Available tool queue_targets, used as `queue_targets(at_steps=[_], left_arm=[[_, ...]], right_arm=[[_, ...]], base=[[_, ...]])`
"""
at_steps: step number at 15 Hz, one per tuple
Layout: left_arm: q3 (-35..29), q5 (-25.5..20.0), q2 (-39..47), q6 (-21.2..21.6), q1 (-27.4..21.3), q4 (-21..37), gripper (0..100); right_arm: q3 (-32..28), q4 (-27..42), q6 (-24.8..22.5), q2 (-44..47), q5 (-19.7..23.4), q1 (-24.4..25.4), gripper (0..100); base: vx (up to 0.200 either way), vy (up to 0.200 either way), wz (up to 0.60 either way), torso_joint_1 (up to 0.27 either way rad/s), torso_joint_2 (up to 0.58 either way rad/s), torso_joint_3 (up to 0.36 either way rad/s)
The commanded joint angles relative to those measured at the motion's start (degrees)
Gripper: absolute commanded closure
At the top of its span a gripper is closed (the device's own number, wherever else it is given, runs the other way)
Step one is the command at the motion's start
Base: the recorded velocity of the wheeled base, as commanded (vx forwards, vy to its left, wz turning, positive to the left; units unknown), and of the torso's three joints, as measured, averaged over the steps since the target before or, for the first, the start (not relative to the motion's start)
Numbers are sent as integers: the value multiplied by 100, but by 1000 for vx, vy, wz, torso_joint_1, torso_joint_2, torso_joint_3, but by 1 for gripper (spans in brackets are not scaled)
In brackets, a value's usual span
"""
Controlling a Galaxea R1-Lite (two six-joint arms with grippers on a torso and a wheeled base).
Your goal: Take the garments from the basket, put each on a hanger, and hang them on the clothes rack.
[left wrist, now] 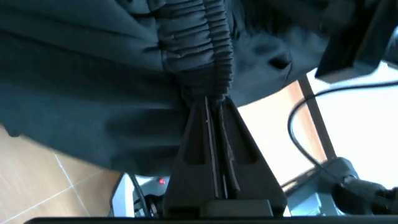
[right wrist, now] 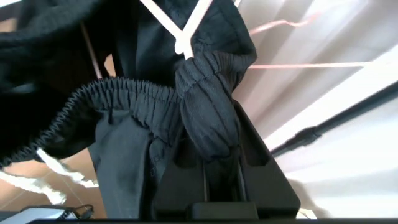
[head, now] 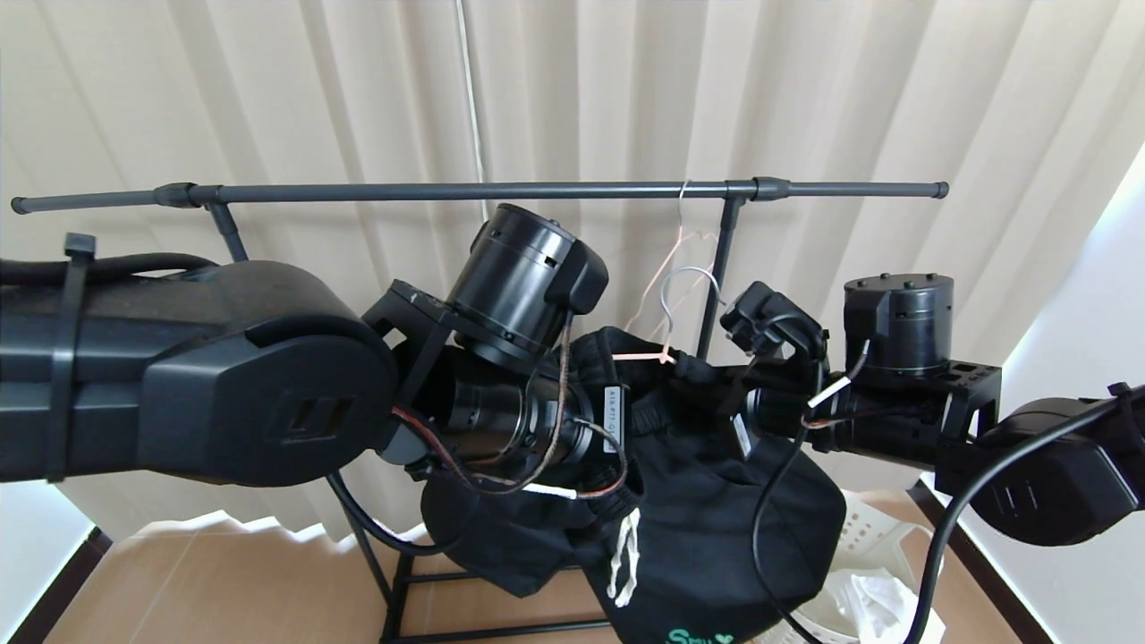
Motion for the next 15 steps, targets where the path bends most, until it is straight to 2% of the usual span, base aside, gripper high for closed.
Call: queue_targets(at_steps=[1, 5, 10, 15], left_arm=[[44, 178, 99, 85, 9, -18, 100], [44, 389, 231, 181, 27, -27, 100], [9, 529, 240, 331, 62, -44, 100], [62, 538, 284, 524, 114, -361, 100]], right_arm=[[252, -334, -3, -25, 207, 5, 100], [516, -897, -3, -68, 374, 5, 100], [647, -976, -3, -279, 454, 76, 100], [770, -985, -3, -578, 454, 216, 100]], base=[[0, 0, 0, 0, 0, 0], [0, 0, 0, 0, 0, 0], [0, 0, 0, 0, 0, 0], [0, 0, 0, 0, 0, 0]])
